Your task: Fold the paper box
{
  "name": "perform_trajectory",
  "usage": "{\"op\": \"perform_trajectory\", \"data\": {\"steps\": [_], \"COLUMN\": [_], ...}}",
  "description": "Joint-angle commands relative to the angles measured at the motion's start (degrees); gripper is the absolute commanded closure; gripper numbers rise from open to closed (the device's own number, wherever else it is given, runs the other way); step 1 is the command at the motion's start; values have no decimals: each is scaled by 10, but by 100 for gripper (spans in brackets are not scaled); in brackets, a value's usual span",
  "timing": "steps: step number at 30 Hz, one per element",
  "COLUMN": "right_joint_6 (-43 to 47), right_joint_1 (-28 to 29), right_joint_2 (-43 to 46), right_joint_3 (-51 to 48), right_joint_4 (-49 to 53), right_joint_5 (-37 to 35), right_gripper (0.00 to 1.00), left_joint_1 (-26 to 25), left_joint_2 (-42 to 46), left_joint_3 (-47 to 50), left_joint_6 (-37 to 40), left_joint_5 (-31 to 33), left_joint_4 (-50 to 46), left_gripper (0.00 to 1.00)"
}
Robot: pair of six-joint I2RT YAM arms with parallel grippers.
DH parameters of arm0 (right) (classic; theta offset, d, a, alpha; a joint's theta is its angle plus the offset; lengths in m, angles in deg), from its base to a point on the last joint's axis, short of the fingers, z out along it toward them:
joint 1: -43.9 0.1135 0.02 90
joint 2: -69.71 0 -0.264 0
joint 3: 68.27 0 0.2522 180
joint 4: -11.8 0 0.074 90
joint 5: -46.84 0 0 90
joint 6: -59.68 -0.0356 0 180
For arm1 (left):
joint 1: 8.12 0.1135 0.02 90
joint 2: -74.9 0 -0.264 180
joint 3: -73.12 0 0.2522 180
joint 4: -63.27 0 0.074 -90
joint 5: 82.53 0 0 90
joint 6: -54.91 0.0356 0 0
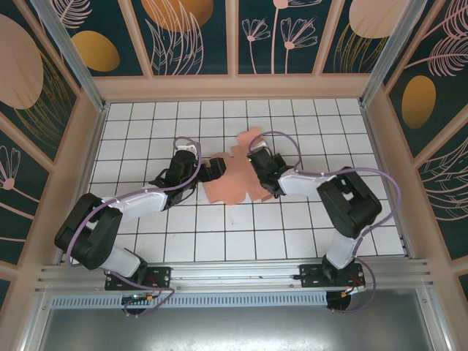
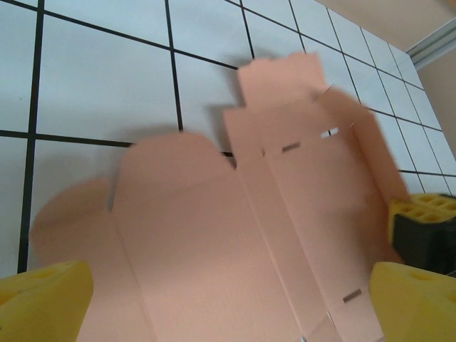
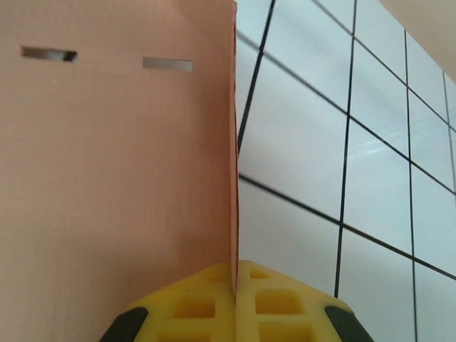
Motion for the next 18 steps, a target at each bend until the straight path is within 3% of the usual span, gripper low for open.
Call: {"op": "perform_trajectory", "data": {"steps": [1,6,10,13,18], "right_joint_6": [-45,17,26,11,-15], "right_joint_1": [-13,16,28,27,-4], "right_joint_2": [22,-44,-62,-36,70], "right_joint_3": [-2,21,28,17,-49], "right_joint_4": [9,23,23,14,-67], "right_joint_5": [48,-118,-157,-133,58], "right_gripper": [100,100,100,100,100], "left_joint_1": [4,4,4,3,3], "left_joint_2": [-4,-7,-5,0,2], "left_joint_3": [1,0,-1,-1,-10], "left_joint_6": [-2,-1,2,8,20], "left_joint_5": [-4,-4,-1,3,6], "left_joint_4": [-4,-6,-10,-15,-27], "left_gripper": [1,1,1,1,1]}}
